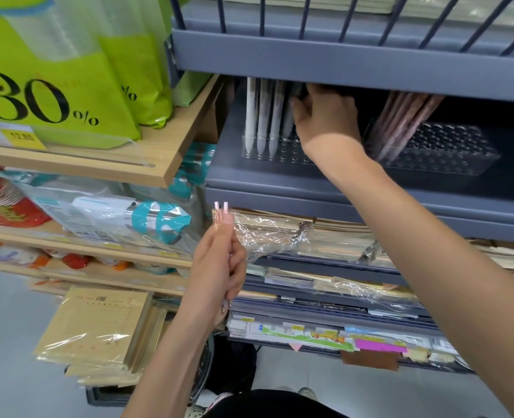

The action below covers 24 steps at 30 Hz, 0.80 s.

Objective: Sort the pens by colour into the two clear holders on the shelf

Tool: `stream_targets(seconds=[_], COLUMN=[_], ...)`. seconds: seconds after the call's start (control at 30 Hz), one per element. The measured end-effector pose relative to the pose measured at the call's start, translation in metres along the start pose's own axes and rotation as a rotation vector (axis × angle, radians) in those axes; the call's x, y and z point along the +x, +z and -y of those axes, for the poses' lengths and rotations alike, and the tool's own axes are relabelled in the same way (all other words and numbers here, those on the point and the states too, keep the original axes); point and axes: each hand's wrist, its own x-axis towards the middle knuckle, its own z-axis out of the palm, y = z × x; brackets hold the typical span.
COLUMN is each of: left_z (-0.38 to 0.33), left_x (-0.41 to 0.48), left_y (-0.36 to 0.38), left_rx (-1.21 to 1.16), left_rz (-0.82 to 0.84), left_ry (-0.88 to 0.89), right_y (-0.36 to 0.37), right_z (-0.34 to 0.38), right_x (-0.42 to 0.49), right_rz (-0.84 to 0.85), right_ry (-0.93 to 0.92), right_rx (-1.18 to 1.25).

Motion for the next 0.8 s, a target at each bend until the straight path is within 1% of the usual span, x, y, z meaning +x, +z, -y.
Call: stream_targets(seconds=[0.07, 0.17, 0.23, 0.3, 0.33, 0.37, 0.4, 0.5, 0.53, 0.6, 0.63, 0.7, 0.8], left_z=[0.002, 0.002, 0.0, -0.001, -0.002, -0.002, -0.002, -0.003, -0.003, -0.003, -0.003, -0.002, 0.001], left_x=[0.001, 0.003, 0.003, 0.002, 0.001, 0.0, -0.001, -0.004, -0.005, -0.006, -0.007, -0.007, -0.007], left_y=[-0.004, -0.006, -0.004, -0.002, -0.002, -0.001, 0.001, 0.01, 0.015, 0.024, 0.029, 0.039, 0.057], left_rx=[0.032, -0.006, -0.026, -0.028, -0.02, -0.008, 0.003, 0.007, -0.004, -0.016, -0.015, -0.015, -0.036], left_rz=[0.01, 0.032, 0.06, 0.113, 0.14, 0.161, 0.176, 0.226, 0.246, 0.285, 0.305, 0.341, 0.371], left_ry=[0.015, 0.011, -0.01, -0.008, -0.002, 0.002, 0.001, -0.021, -0.033, -0.052, -0.059, -0.07, -0.089], right_y=[0.0, -0.001, -0.003, -0.008, -0.01, -0.013, -0.015, -0.022, -0.025, -0.028, -0.028, -0.031, -0.038], right_z=[-0.002, -0.006, -0.009, -0.01, -0.009, -0.01, -0.009, -0.01, -0.01, -0.013, -0.016, -0.024, -0.042], right_x=[0.001, 0.001, -0.003, -0.016, -0.025, -0.034, -0.043, -0.069, -0.076, -0.086, -0.088, -0.092, -0.095], right_rz=[-0.002, 0.023, -0.009, -0.118, -0.148, -0.128, -0.046, 0.348, 0.454, 0.605, 0.654, 0.697, 0.686], right_ry=[0.014, 0.039, 0.064, 0.087, 0.093, 0.092, 0.078, -0.067, -0.121, -0.187, -0.198, -0.174, -0.088], right_rx=[0.034, 0.124, 0.204, 0.346, 0.473, 0.594, 0.658, 0.642, 0.642, 0.662, 0.679, 0.741, 0.874])
